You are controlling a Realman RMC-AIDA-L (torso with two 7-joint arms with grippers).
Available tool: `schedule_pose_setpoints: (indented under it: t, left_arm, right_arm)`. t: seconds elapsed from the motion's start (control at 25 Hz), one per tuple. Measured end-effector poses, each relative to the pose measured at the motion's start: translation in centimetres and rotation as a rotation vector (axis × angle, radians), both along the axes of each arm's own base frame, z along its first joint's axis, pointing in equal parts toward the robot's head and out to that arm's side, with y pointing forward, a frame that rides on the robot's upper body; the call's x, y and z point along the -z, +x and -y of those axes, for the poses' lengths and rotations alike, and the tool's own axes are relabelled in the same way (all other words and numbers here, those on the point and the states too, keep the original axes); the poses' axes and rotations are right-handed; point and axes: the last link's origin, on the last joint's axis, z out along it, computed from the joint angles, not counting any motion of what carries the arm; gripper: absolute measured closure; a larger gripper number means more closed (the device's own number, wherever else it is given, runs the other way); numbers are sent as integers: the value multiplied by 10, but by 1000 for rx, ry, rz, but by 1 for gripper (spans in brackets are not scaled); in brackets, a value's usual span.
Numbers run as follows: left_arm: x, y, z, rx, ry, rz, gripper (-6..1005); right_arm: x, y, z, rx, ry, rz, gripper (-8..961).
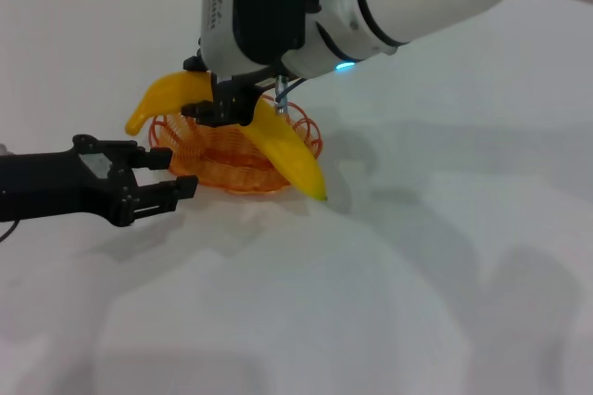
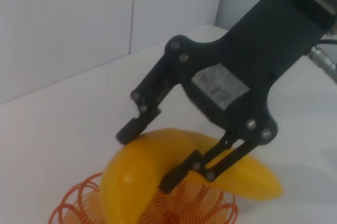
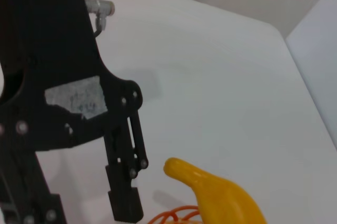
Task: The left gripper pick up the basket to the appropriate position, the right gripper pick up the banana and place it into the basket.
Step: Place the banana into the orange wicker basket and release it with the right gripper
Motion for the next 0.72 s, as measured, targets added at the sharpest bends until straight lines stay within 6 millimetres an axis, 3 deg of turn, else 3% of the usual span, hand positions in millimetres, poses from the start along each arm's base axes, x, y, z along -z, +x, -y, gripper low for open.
schedule_pose_setpoints:
  t: [0.72]
  left_arm:
    - [3,5,-3,21,-9,-5,476]
  right_arm:
    - [13,0,-4,-43,21,36,421]
